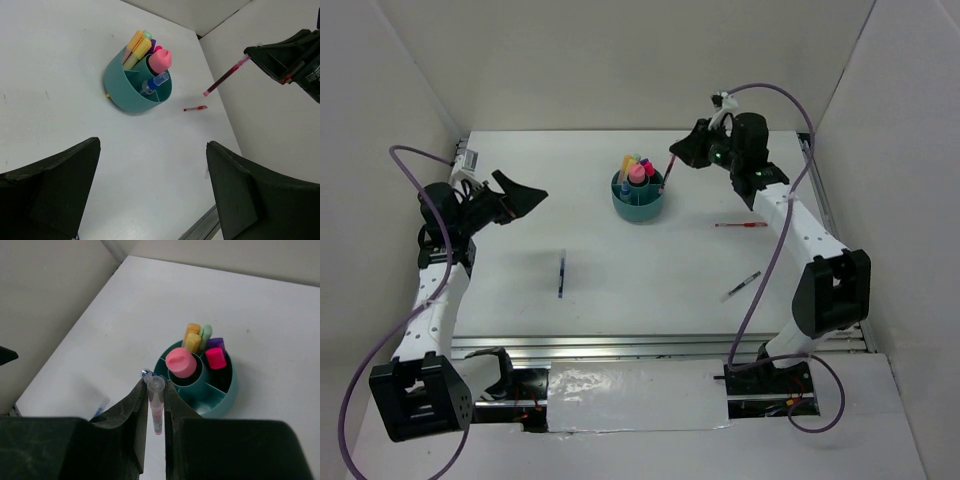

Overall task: Sort the stationery into containers
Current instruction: Place the stationery into the container

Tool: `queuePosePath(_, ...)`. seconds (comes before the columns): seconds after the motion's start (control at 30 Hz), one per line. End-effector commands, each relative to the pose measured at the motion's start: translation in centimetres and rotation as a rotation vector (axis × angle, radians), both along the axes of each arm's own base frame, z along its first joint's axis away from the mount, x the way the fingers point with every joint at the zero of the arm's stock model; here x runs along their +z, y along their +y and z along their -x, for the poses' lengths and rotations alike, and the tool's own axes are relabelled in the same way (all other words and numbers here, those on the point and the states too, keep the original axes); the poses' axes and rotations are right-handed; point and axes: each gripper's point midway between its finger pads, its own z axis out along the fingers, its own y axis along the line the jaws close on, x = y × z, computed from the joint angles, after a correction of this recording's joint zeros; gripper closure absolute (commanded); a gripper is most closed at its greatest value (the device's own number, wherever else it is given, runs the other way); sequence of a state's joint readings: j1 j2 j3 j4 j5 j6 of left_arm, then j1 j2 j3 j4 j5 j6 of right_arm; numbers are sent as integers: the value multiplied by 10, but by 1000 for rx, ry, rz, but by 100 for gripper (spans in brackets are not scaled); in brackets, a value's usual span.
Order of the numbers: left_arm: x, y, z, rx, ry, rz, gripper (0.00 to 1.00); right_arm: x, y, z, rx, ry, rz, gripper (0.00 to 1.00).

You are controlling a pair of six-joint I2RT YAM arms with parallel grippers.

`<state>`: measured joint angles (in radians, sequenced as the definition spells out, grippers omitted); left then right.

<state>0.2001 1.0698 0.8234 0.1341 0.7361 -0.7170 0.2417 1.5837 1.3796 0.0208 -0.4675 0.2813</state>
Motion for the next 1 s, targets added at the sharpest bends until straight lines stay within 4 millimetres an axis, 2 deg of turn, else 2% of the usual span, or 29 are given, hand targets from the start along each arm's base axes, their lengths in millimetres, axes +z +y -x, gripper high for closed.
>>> queuePosePath(0.0, 16, -4, -6, -28, -118, -108, 1, 17, 24, -9, 24, -67, -69, 100)
queuePosePath(0.07, 18, -2, -7, 0, -161, -145, 1, 5, 26, -18, -20, -66, -43, 100)
queuePosePath(0.2, 20, -11, -2, -31, -258, -248, 1, -9, 32, -30, -42, -66, -13, 100)
queuePosePath(0.27, 6, -14, -2, -43, -182, -267, 1, -17, 34, -36, -45, -58, -8, 100)
queuePosePath(0.33, -1, -13, -12, -17, -111, -284, 1, -18, 35, -42, -61, -74, 8, 100)
queuePosePath(0.4, -19, -12, -15, -16, 11, -295, 1, -27, 35, -49, -79, -68, 21, 100)
queuePosePath(0.53, -30, -4, -20, 36, 77, -293, 1, -43, 35, -56, -122, -72, 70, 100)
queuePosePath(0.63, -33, -7, -18, 17, 75, -310, 1, -54, 36, -59, -133, -56, 75, 99)
queuePosePath(0.83, -56, -10, -4, 0, 142, -317, 1, -67, 42, -66, -160, -31, 79, 93)
queuePosePath(0.9, -62, -8, -1, 11, 160, -318, 1, -72, 44, -66, -160, -22, 85, 90)
queuePosePath(0.97, -78, 0, -2, 62, 232, -349, 1, -81, 45, -66, -178, -3, 94, 88)
